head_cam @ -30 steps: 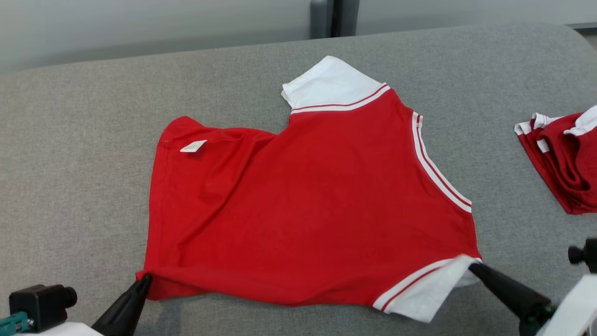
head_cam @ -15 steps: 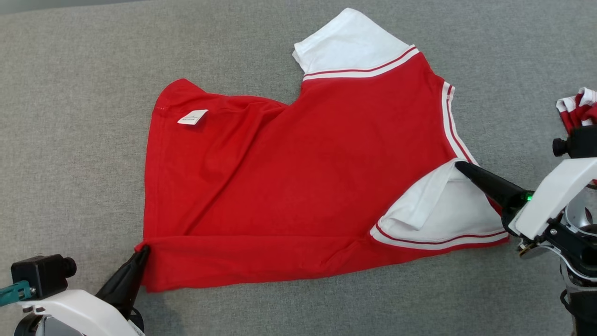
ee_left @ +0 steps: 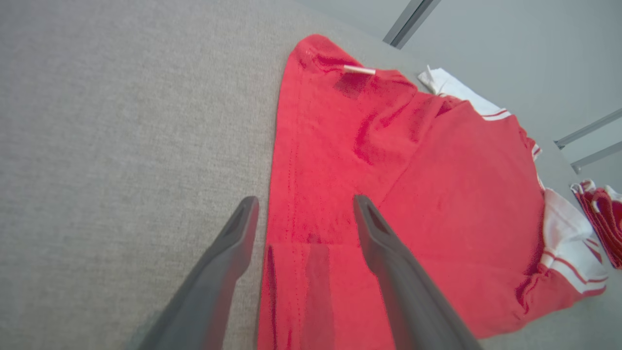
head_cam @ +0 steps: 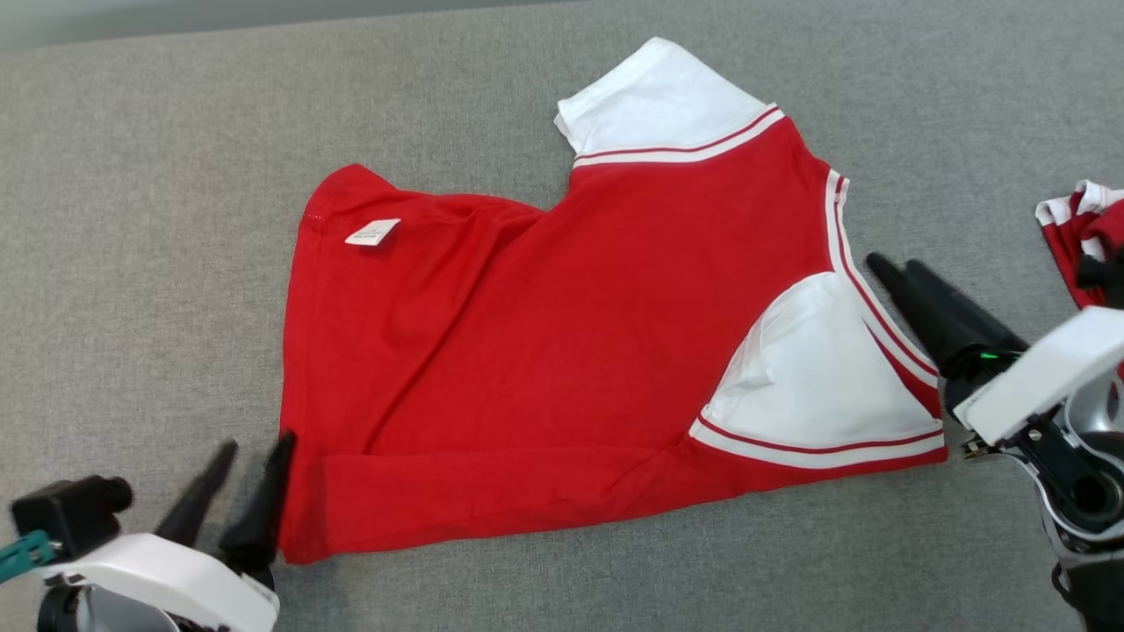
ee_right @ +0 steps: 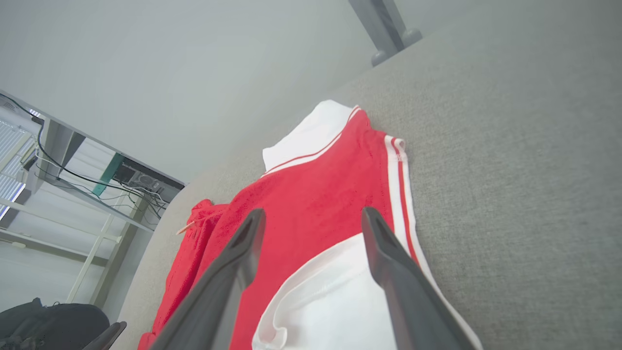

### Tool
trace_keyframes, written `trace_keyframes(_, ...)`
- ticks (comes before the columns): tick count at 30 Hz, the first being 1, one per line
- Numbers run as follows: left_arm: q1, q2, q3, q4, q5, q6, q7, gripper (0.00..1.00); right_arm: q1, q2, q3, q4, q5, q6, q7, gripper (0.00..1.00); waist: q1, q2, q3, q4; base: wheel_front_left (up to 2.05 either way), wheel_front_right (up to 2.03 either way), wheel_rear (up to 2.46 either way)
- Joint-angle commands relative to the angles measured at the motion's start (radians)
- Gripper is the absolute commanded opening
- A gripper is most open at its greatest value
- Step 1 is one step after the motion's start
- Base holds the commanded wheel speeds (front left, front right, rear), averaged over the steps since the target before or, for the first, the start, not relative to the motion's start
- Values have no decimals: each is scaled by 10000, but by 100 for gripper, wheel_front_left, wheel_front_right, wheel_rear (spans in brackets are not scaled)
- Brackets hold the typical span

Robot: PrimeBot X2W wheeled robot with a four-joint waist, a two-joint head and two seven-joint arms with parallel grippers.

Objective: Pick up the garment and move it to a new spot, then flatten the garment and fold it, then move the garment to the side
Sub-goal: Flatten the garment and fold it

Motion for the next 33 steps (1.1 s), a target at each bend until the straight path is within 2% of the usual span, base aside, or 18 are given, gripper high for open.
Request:
trace_keyframes(1, -205, -31, 98, -10, 102, 43, -161, 100, 133, -63, -13, -65, -21, 0, -260, 100, 0, 0, -71, -10, 0, 0, 0)
trace_keyframes(5, -483, -379, 448, 66, 774, 287, -1431, 100, 621, -456, 246, -688, -373, 0, -2328, 100, 0, 0, -331, -78, 0, 0, 0)
trace_keyframes(7, -698, -489, 676, 134, 1396, 608, -1956, 100, 878, -674, 416, -979, -754, 0, -3357, 100, 0, 0, -472, -120, 0, 0, 0)
trace_keyframes(10, -988, -918, 1015, 40, 2351, 962, -2287, 100, 1210, -933, 480, -1204, -1604, 0, -4793, 100, 0, 0, -642, -186, 0, 0, 0)
trace_keyframes(13, -1145, -1266, 1474, -97, 3513, 1126, -2356, 100, 1509, -1020, 434, -1142, -2634, 0, -5611, 100, 0, 0, -822, -273, 0, 0, 0)
trace_keyframes(16, -876, -1646, 1760, -149, 4586, 975, -2347, 100, 1807, -900, 252, -1161, -3619, 0, -6028, 100, 0, 0, -977, -328, 0, 0, 0)
trace_keyframes(21, -264, -2078, 1888, 316, 5497, 679, -2351, 100, 2526, -447, -98, -1170, -4793, 0, -6129, 100, 0, 0, -1247, -391, 0, 0, 0)
trace_keyframes(27, 287, -2546, 1958, 870, 5902, 250, -2353, 100, 3180, 23, -356, -1072, -5256, 0, -5997, 100, 0, 0, -1408, -345, 0, 0, 0)
trace_keyframes(33, 443, -2903, 2048, 1208, 6111, -66, -2354, 100, 3367, 191, -478, -1091, -5392, 0, -5886, 100, 0, 0, -1497, -261, 0, 0, 0)
